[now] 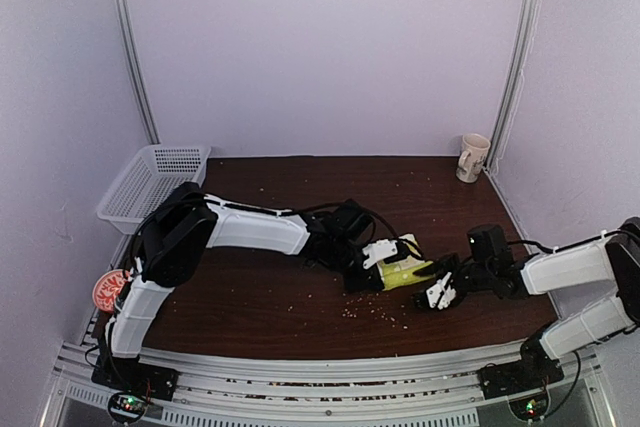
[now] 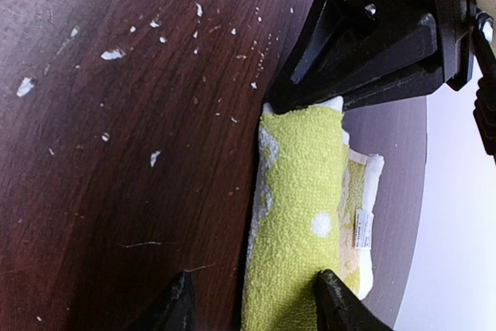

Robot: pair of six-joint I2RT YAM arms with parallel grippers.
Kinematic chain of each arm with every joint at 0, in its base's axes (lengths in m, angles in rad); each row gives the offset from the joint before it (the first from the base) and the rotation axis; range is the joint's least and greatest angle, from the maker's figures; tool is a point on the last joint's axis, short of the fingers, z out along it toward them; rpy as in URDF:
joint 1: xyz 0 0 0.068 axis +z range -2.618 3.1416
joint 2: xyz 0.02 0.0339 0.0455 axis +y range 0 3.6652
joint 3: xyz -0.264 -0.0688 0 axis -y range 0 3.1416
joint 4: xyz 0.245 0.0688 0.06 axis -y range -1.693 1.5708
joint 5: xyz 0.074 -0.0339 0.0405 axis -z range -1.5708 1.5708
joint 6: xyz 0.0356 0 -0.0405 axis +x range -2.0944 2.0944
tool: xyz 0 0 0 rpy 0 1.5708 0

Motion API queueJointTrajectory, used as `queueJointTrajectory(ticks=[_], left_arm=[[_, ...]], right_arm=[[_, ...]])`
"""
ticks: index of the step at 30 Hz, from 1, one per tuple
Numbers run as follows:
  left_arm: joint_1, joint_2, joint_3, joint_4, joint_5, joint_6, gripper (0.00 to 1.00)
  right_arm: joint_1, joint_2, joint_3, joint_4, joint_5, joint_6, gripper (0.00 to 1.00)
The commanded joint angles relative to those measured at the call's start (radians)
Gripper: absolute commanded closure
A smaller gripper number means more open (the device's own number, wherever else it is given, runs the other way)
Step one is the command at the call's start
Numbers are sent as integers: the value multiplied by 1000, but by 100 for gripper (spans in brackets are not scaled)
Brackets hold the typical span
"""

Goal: Roll the towels
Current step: Roll the towel at the center of the board.

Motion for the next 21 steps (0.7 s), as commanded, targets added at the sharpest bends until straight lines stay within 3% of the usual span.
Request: queueJointTrajectory(ticks=[1,12,21], left_arm=[[10,43,17,-51,22,-17,100],[13,61,32,-60,33,-21,100],[23,61,36,-66,46,-28,100]], right_arm=[[26,31,-8,85,77,40,48],[50,55,-10,126,120,54,50],[58,36,-36,197,122,66,47]])
